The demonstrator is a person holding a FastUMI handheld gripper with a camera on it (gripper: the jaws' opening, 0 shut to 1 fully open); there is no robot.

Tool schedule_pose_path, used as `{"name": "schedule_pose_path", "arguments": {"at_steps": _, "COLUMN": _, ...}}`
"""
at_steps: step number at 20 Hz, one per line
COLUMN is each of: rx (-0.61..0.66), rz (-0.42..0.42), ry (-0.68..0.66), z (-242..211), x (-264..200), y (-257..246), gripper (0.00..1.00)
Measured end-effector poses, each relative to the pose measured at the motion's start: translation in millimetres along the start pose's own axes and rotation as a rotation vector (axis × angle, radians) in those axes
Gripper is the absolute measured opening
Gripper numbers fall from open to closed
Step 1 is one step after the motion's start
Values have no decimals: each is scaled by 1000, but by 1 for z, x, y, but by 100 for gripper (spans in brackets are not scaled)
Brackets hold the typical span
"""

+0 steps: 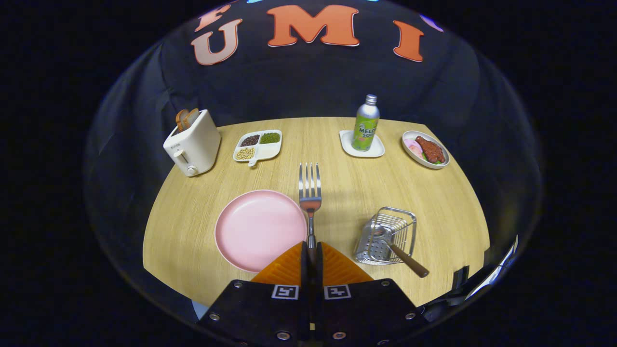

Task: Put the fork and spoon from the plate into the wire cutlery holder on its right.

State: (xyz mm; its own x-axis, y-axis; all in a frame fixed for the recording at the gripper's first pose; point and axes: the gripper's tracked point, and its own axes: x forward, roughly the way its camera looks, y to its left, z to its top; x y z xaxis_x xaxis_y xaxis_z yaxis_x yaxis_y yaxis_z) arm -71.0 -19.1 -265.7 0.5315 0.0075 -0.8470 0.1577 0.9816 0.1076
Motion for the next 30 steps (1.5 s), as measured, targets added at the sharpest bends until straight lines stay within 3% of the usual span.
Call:
{"name": "schedule_pose_path", "arguments": {"at_steps": 10, "rx": 35, "rz": -88, "ry": 57, "z": 7, "x": -17, "y": -79, "gripper": 5}}
{"name": "schedule_pose_path", "arguments": {"at_steps": 15, "rx": 83, "rz": -22, "ry": 218, "z": -19, "x": -8, "y": -84, "gripper": 5}}
{"name": "schedule_pose_path", "arguments": {"at_steps": 22, "rx": -23, "rz": -39, "ry": 356, "z": -35, "x": 4, "y": -102, "gripper": 5}}
{"name": "schedule_pose_path", "arguments": {"at_steps": 30, "rx": -29, "rz": 28, "ry": 541, "z": -42, "x": 9, "y": -105, "gripper": 5}}
